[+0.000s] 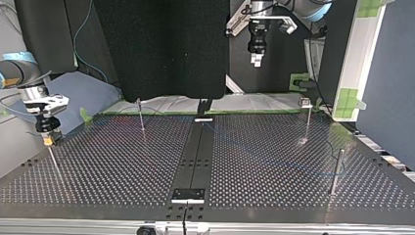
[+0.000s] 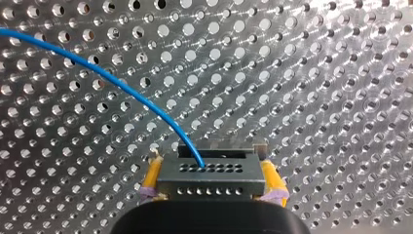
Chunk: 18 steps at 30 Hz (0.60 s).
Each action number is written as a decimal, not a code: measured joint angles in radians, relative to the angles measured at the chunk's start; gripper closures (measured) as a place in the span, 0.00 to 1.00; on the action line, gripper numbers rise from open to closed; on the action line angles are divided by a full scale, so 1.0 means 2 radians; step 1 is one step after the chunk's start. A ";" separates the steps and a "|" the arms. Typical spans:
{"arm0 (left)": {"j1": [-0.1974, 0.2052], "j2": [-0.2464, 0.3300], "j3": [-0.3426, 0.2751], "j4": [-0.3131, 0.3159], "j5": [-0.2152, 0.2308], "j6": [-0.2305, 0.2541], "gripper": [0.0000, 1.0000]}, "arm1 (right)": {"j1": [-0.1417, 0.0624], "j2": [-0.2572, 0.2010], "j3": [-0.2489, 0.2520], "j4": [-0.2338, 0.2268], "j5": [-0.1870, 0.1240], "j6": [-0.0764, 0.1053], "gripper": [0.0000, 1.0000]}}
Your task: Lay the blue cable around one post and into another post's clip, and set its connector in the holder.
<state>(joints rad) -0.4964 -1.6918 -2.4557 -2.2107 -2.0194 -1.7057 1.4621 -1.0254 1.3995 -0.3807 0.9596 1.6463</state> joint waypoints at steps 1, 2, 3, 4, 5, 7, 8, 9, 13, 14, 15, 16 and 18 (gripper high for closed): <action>0.000 0.000 0.000 0.000 0.000 0.000 0.00 | 0.000 0.000 0.000 0.000 0.000 0.000 1.00; 0.000 0.000 0.000 0.000 0.000 0.000 0.00 | 0.000 0.000 -0.001 0.000 -0.001 0.000 1.00; 0.000 0.000 0.000 0.000 0.000 0.000 0.00 | 0.000 0.000 -0.001 -0.001 -0.001 0.000 1.00; 0.000 0.000 0.000 0.001 0.000 0.000 0.00 | 0.000 0.000 -0.001 -0.001 -0.001 0.000 1.00; 0.000 0.000 0.000 0.001 0.000 0.000 0.00 | 0.000 0.000 -0.001 -0.002 -0.001 0.000 1.00; 0.000 0.000 0.000 0.001 0.000 0.000 0.00 | 0.000 0.000 -0.001 -0.002 -0.002 0.000 1.00; 0.000 0.000 0.000 0.001 0.000 0.000 0.00 | 0.001 0.001 -0.002 -0.002 -0.002 0.000 1.00; 0.000 0.000 0.000 0.001 0.000 0.000 0.00 | 0.001 0.001 -0.002 -0.002 -0.002 0.000 1.00; 0.000 0.000 0.000 0.002 0.000 0.000 0.00 | 0.001 0.001 -0.004 -0.002 -0.003 -0.001 1.00; 0.000 0.000 0.000 0.002 0.000 0.000 0.00 | 0.001 0.001 -0.005 -0.002 -0.003 -0.002 1.00; 0.000 0.000 0.000 0.002 0.000 0.000 0.00 | 0.001 0.001 -0.005 -0.002 -0.003 -0.002 1.00; 0.000 0.000 0.000 0.002 0.000 0.000 0.00 | 0.001 0.001 -0.005 -0.002 -0.003 -0.002 1.00; 0.000 0.000 0.000 0.002 0.000 0.000 0.00 | 0.001 0.001 -0.005 -0.002 -0.003 -0.004 1.00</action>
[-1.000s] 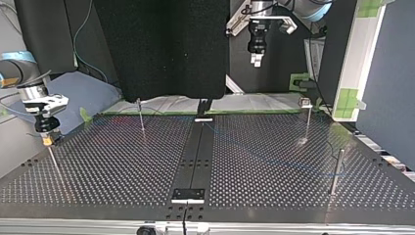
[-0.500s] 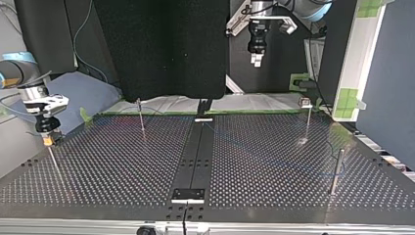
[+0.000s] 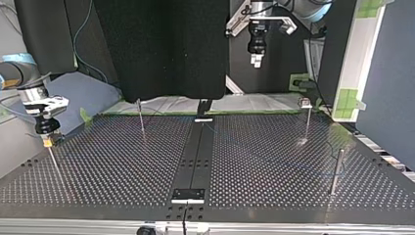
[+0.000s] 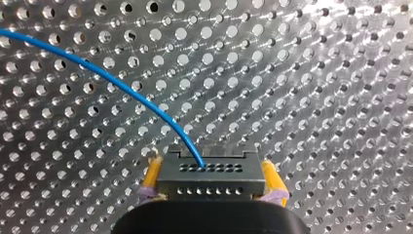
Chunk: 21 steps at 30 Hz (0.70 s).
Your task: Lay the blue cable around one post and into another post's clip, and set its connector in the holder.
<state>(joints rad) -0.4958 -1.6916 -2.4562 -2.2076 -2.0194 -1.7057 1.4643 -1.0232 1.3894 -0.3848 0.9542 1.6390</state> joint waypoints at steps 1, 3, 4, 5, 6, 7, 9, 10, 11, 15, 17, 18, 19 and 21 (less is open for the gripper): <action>0.000 0.000 0.000 0.000 0.000 0.000 0.00 | 0.000 0.000 0.000 0.000 0.000 -0.001 1.00; 0.000 0.000 0.000 0.000 0.000 0.000 0.00 | 0.000 0.000 0.000 0.000 0.000 -0.005 1.00; 0.001 0.000 0.000 0.000 0.000 0.000 0.00 | 0.000 0.000 0.000 0.000 0.000 -0.006 1.00; 0.001 0.000 0.000 0.000 0.000 0.000 0.00 | 0.001 0.000 0.000 0.001 0.000 -0.009 1.00; 0.001 0.000 0.000 0.000 0.000 0.000 0.00 | 0.001 0.000 0.000 0.001 0.000 -0.011 1.00; 0.001 0.000 0.000 0.000 0.000 0.000 0.00 | 0.001 0.001 0.000 0.001 0.000 -0.012 1.00; 0.001 0.000 0.000 0.000 0.000 0.000 0.00 | 0.001 0.001 0.000 0.001 0.000 -0.014 1.00; 0.001 0.000 0.000 0.000 0.000 0.000 0.00 | 0.001 0.001 0.000 0.001 0.000 -0.014 1.00; 0.001 0.000 0.000 0.000 0.000 0.000 0.00 | 0.001 0.001 0.000 0.001 0.000 -0.015 1.00; 0.002 0.000 0.000 0.000 0.000 0.000 0.00 | 0.001 0.001 0.000 0.001 0.000 -0.015 1.00; 0.002 0.000 0.000 0.000 0.000 0.000 0.00 | 0.001 0.002 0.000 0.001 0.000 -0.015 1.00; 0.002 0.000 0.000 0.000 0.000 0.000 0.00 | 0.000 0.003 0.001 0.001 0.000 -0.015 1.00; 0.002 0.000 0.000 0.000 0.000 0.000 0.00 | 0.000 0.003 0.001 0.001 0.001 -0.015 1.00; 0.002 0.000 0.000 0.000 0.000 0.000 0.00 | 0.000 0.003 0.001 0.000 0.002 -0.014 1.00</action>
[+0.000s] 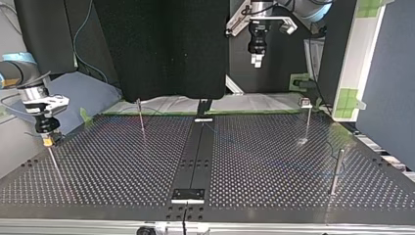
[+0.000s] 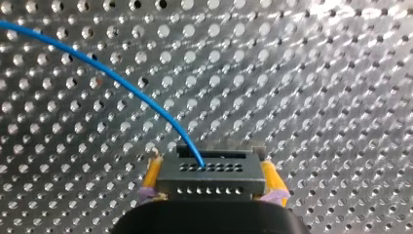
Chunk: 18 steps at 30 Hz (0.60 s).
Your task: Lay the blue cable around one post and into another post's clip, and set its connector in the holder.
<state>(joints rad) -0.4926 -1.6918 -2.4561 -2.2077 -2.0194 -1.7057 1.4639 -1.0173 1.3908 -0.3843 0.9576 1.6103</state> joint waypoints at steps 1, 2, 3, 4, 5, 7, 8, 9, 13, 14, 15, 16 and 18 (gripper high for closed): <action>0.000 0.000 0.000 0.000 0.000 0.000 0.00 | 0.000 0.000 0.000 0.000 0.001 0.000 1.00; 0.000 0.000 0.000 0.000 0.000 0.000 0.00 | 0.000 0.000 0.000 -0.001 0.004 0.001 1.00; 0.000 0.000 0.000 0.000 0.000 0.000 0.00 | 0.000 0.000 0.000 -0.001 0.006 0.001 1.00; 0.000 0.000 0.000 0.000 0.000 0.000 0.00 | 0.000 0.000 0.000 -0.002 0.009 0.001 1.00; 0.000 0.000 0.000 0.000 0.000 0.000 0.00 | -0.001 0.000 0.000 -0.002 0.013 0.002 1.00; 0.000 0.000 0.000 0.000 0.000 0.000 0.00 | -0.001 0.000 0.000 -0.003 0.020 0.002 1.00; 0.000 0.000 0.000 0.001 0.000 0.000 0.00 | -0.001 0.000 0.000 -0.004 0.023 0.002 1.00; 0.001 0.000 0.000 0.001 0.000 0.000 0.00 | -0.001 0.001 0.000 -0.004 0.025 0.002 1.00; 0.001 0.000 0.000 0.001 0.000 0.000 0.00 | 0.001 0.001 0.000 -0.006 0.029 0.001 0.72; 0.001 0.000 0.000 0.000 0.000 0.000 0.00 | 0.001 0.001 -0.001 -0.007 0.030 0.001 0.67; 0.002 0.000 0.000 0.000 0.000 0.000 0.00 | 0.001 0.002 -0.001 -0.007 0.030 0.001 0.64; 0.002 0.000 0.000 0.000 0.000 0.000 0.00 | 0.001 0.002 -0.001 -0.008 0.030 0.000 0.64; 0.002 0.000 0.000 0.000 0.000 0.001 0.00 | 0.002 0.002 0.000 -0.008 0.030 0.000 0.64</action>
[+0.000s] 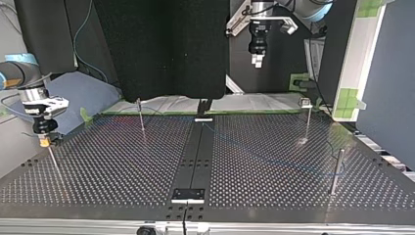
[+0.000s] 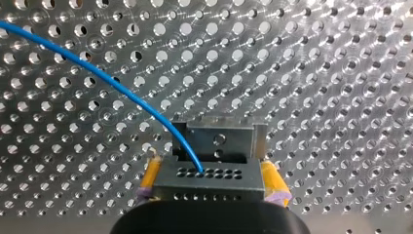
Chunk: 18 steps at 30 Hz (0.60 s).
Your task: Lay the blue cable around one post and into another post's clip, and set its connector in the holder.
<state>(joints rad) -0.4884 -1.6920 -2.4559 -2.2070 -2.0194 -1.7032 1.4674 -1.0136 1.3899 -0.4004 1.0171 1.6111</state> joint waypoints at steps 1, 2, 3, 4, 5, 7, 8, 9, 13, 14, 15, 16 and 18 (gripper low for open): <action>0.000 0.000 0.000 0.000 0.000 0.001 0.00 | 0.000 0.000 0.000 0.000 0.000 0.000 0.64; 0.000 0.000 0.000 0.000 0.000 0.001 0.00 | 0.000 0.000 0.000 0.000 0.000 0.000 0.64; 0.001 0.000 0.000 0.000 0.000 0.001 0.00 | 0.001 0.000 0.000 0.000 0.000 0.000 0.64; 0.001 0.000 0.000 0.000 0.000 0.001 0.00 | 0.001 0.001 0.000 0.000 0.000 0.001 0.61; 0.001 0.000 0.000 0.000 0.000 0.002 0.00 | 0.001 0.001 0.000 -0.001 0.000 0.001 0.61; 0.001 0.000 0.000 -0.001 0.000 0.002 0.00 | 0.001 0.001 0.000 -0.001 0.001 0.001 0.58; 0.001 0.000 0.000 -0.001 0.000 0.002 0.00 | 0.002 0.001 0.000 -0.001 0.001 0.001 0.54; 0.001 0.000 0.000 -0.001 0.000 0.002 0.00 | 0.002 0.001 0.000 -0.001 0.001 0.001 0.54; 0.001 0.000 0.000 -0.001 0.000 0.002 0.00 | 0.002 0.002 0.000 -0.002 0.002 0.001 0.31; 0.001 0.000 0.000 -0.001 0.000 0.002 0.00 | 0.002 0.002 0.000 -0.002 0.002 0.001 0.25; 0.001 0.000 0.000 -0.001 0.000 0.002 0.00 | 0.002 0.002 0.000 -0.002 0.002 0.001 0.25; 0.001 0.000 0.000 -0.001 0.000 0.002 0.00 | 0.002 0.002 0.000 -0.003 0.003 0.002 0.17; 0.001 0.000 0.000 -0.001 0.000 0.002 0.00 | 0.003 0.002 0.000 -0.003 0.003 0.002 0.10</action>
<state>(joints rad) -0.4866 -1.6917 -2.4567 -2.2091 -2.0194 -1.6996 1.4737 -1.0103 1.3903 -0.4062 1.0228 1.6152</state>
